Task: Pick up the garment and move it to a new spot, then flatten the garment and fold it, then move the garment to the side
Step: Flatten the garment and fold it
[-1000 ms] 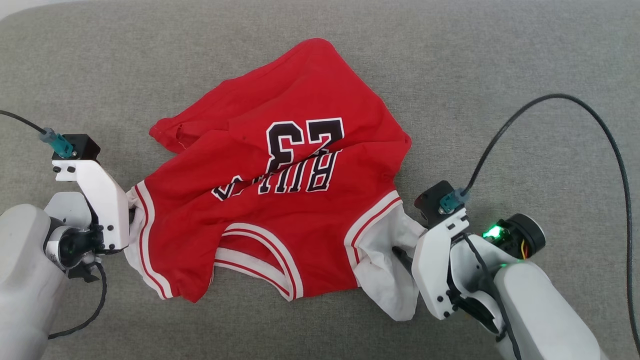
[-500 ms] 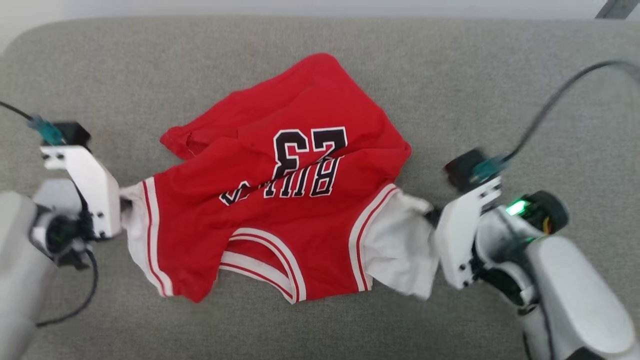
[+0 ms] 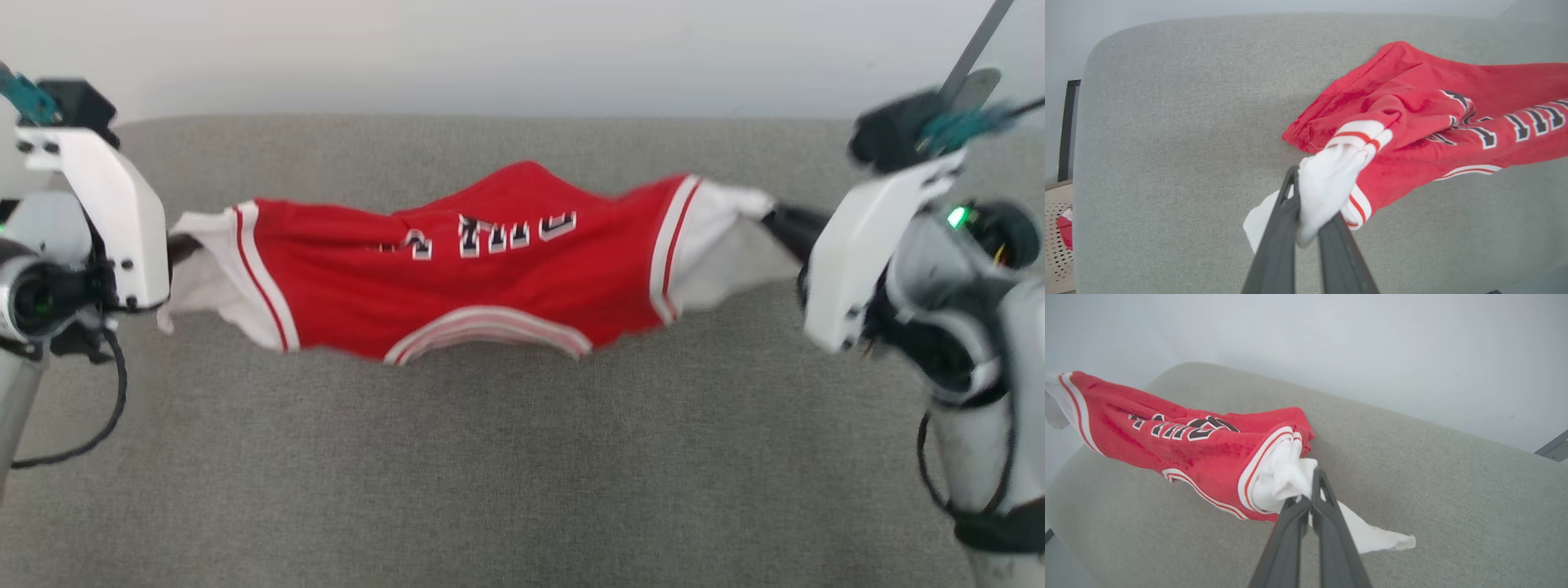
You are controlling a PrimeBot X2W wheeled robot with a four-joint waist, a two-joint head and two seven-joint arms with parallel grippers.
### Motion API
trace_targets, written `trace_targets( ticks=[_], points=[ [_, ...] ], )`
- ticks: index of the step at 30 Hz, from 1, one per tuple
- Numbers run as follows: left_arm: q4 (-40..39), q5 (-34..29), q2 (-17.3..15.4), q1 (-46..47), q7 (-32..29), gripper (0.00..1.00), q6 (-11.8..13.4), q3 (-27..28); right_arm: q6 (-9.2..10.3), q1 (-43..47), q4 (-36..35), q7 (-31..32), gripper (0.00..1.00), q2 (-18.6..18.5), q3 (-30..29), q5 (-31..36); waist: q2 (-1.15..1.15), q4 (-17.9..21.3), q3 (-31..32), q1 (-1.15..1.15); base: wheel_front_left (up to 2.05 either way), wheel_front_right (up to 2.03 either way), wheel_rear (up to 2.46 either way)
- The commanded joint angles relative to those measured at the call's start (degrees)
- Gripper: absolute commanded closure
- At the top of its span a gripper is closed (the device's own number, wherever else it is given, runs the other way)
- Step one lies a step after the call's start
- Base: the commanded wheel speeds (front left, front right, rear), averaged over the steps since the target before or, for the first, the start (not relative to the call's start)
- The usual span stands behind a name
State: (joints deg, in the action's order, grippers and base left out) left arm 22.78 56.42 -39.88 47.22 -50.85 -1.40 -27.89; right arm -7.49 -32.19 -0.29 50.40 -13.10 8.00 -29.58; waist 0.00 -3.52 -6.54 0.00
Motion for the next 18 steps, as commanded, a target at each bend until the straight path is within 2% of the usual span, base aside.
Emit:
trace_targets(
  ticks=[1, 10, 18],
  points=[
    [-0.70, 0.40, -0.04, 0.93, -0.24, 1.00, 0.41, 0.27, 0.00, -0.94, -0.23, 0.32, 1.00, 0.51, -0.73, -1.08, 0.00, 0.13, 0.67, 0.00, 0.00, 0.00, 0.00],
    [-6.45, 0.91, -0.82, 5.98, -2.22, 1.00, 2.70, 2.22, 0.00, -9.79, -0.93, 2.56, 1.00, 1.90, -5.32, -2.66, 0.00, 0.63, 3.05, 0.00, 0.00, 0.00, 0.00],
    [-6.11, -0.57, 0.57, 11.99, 0.39, 1.00, 1.28, 2.93, 0.00, -16.17, 0.02, 2.19, 1.00, 3.71, -8.29, -1.44, 0.00, 1.18, 3.26, 0.00, 0.00, 0.00, 0.00]
  ],
)
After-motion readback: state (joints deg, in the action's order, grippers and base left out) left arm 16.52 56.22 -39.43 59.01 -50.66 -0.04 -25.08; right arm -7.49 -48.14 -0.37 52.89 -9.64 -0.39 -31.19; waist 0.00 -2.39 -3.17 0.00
